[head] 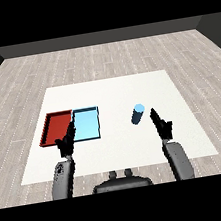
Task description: Pick the blue can and put it in the blue box
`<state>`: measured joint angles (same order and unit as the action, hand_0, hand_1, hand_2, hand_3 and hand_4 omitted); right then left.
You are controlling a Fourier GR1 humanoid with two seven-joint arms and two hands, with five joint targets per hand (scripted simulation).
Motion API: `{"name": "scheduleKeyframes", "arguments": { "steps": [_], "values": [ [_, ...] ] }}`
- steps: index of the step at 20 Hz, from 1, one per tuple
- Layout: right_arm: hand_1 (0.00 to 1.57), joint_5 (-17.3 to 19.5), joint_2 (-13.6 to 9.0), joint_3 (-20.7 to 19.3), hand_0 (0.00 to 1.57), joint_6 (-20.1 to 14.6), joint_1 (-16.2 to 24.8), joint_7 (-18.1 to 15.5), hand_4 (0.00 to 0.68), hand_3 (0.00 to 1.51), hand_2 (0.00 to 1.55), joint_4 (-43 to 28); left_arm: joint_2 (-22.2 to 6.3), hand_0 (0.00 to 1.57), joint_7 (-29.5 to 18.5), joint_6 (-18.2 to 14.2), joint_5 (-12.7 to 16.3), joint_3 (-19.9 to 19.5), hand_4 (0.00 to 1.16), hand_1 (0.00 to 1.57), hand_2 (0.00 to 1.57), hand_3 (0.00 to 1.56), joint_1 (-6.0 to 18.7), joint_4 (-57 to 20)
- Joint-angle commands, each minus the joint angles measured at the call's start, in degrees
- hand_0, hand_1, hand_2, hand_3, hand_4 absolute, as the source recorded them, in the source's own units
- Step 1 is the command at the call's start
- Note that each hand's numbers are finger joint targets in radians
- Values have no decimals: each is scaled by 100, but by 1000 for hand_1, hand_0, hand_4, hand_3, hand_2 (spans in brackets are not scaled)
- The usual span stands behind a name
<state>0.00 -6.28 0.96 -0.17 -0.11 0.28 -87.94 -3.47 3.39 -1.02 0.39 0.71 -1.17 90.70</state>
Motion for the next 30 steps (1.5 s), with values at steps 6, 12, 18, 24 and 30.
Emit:
{"name": "scheduleKeyframes", "arguments": {
  "steps": [6,12,18,24,30],
  "values": [
    [0,122,-46,-454,0,-136,-1537,-9,0,0,0,1270,-155,0,-460,-37,-334,-106,0,0,0,0,235,-135],
    [0,-795,186,-621,0,642,-1561,-1256,0,0,0,1021,-121,0,-2032,733,587,-422,0,0,0,0,190,173],
    [0,-770,14,-789,0,883,-1980,-1787,0,0,0,1858,-177,0,-2017,766,579,-520,0,0,0,0,112,125],
    [0,-878,-72,-866,0,975,-1688,-1703,0,0,0,1971,23,0,-1765,709,604,-293,0,0,0,0,-107,672],
    [0,-976,-32,-1035,0,777,-1628,-1897,0,0,0,2133,-39,0,-1947,732,583,-455,0,0,0,0,416,-47]
  ]
}}
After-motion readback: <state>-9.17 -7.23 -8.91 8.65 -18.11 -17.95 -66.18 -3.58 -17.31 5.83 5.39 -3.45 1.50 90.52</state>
